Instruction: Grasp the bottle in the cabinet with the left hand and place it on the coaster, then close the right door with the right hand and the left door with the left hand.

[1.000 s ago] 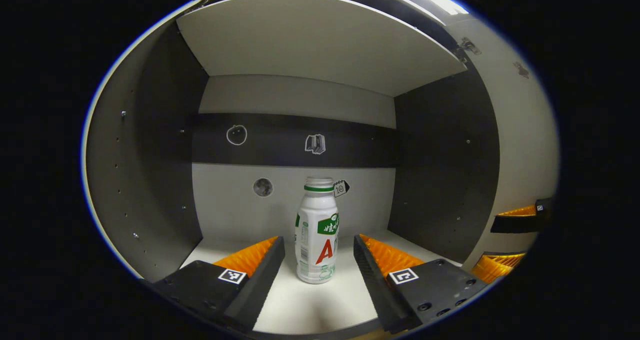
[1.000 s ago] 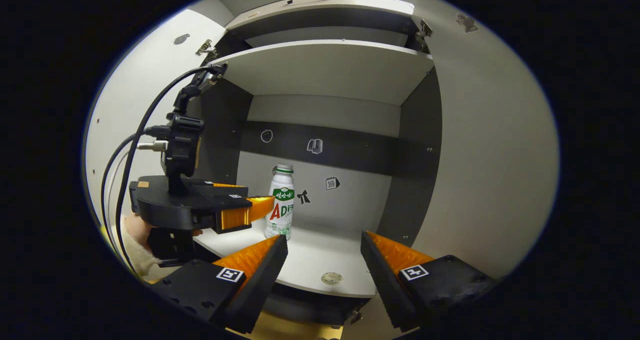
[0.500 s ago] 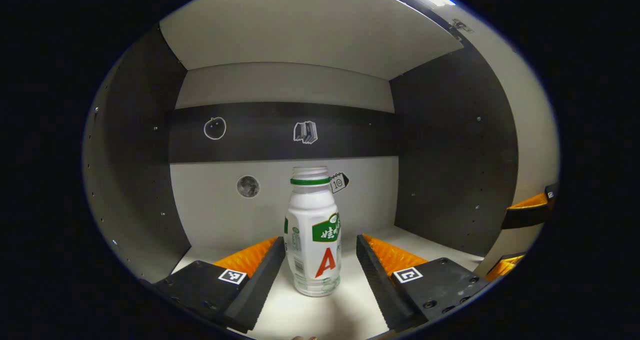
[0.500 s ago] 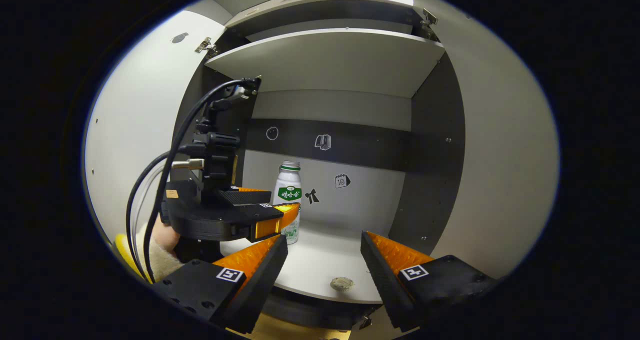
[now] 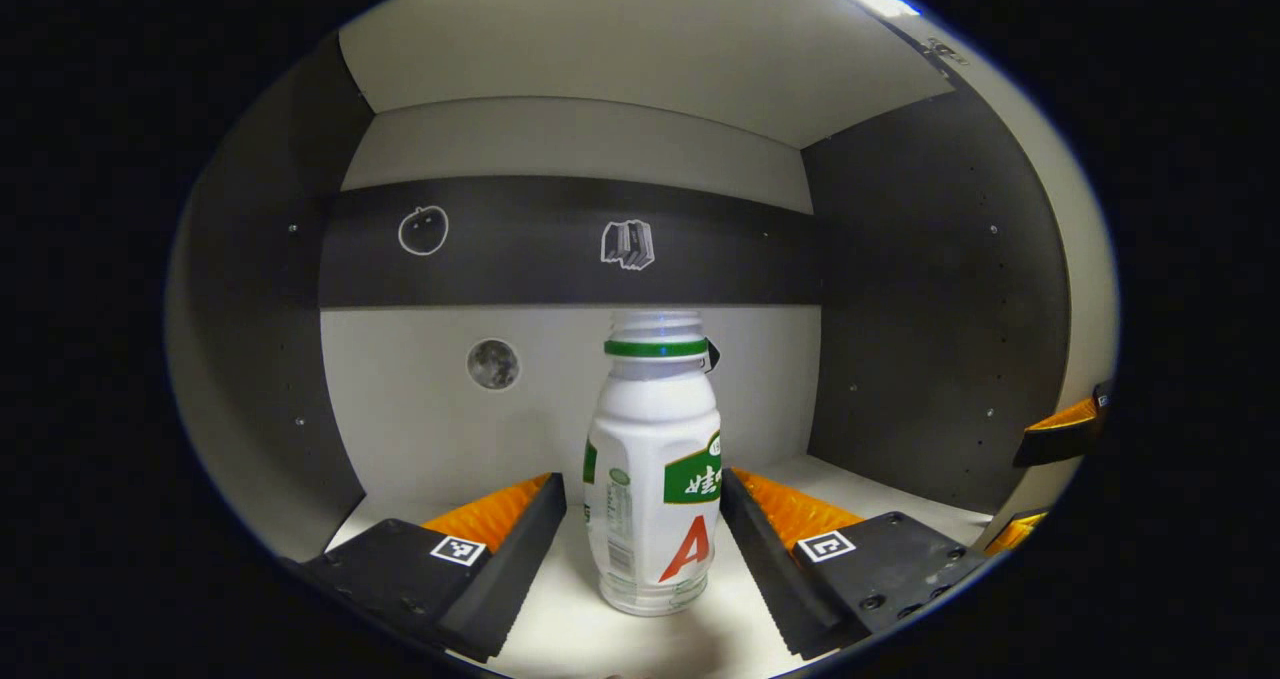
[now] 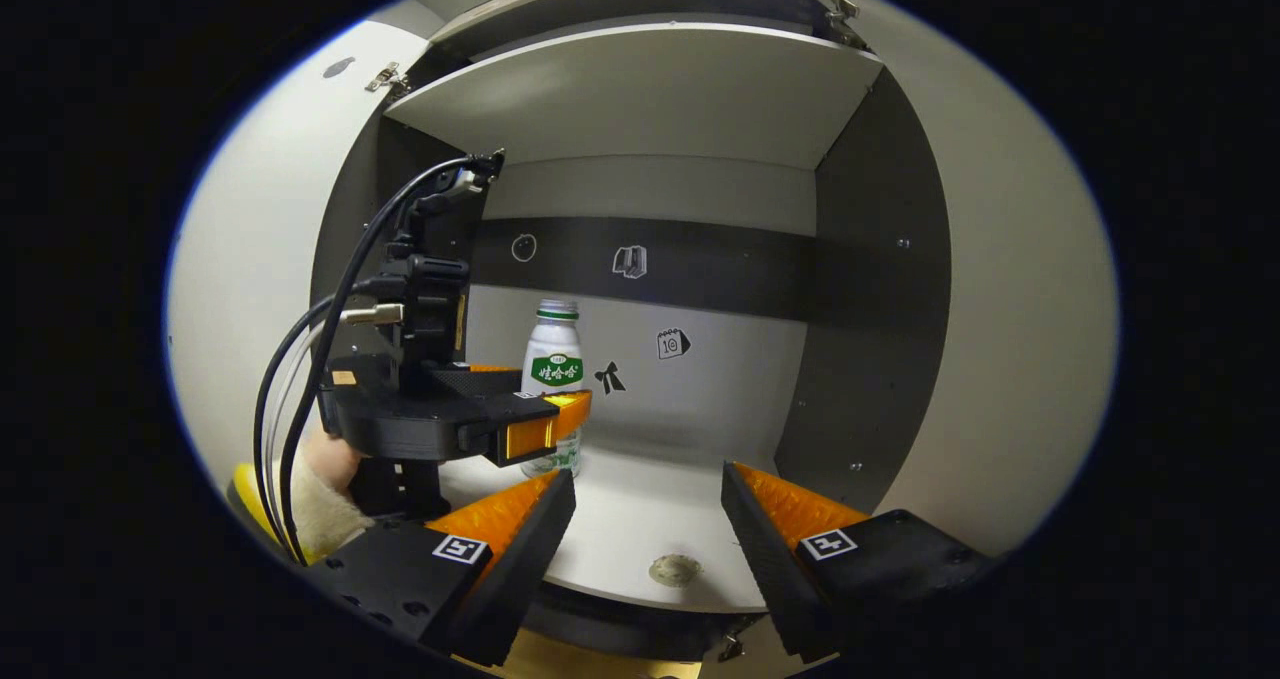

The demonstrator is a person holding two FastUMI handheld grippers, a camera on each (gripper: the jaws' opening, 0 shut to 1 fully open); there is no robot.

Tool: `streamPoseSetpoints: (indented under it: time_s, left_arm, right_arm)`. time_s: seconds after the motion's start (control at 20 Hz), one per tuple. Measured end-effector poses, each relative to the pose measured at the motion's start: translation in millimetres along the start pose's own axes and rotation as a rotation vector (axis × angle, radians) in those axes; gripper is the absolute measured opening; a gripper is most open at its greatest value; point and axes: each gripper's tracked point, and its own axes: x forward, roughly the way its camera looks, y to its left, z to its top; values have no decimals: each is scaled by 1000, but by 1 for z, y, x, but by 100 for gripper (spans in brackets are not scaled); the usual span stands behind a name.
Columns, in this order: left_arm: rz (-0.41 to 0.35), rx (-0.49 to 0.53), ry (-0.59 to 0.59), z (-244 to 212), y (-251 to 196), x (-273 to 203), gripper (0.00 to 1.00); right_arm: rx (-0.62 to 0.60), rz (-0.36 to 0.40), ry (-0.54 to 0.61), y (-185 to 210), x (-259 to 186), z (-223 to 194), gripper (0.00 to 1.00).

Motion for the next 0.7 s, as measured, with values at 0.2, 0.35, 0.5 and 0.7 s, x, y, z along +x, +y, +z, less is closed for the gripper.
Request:
streamPoseSetpoints:
  time_s: [0.2, 0.35, 0.5, 0.7]
  left_arm:
    - [-26, 22, -10, 0, -4, 9, 93]
    - [-10, 17, -21, 1, -4, 8, 79]
    - [-17, -13, -37, 7, -5, 4, 77]
    - [-17, 3, -64, 25, -9, -19, 77]
  right_arm:
    - [19, 0, 7, 0, 6, -4, 98]
    - [14, -3, 15, -1, 7, -6, 98]
    - [15, -10, 7, -3, 2, -1, 97]
    - [9, -8, -12, -1, -12, 10, 97]
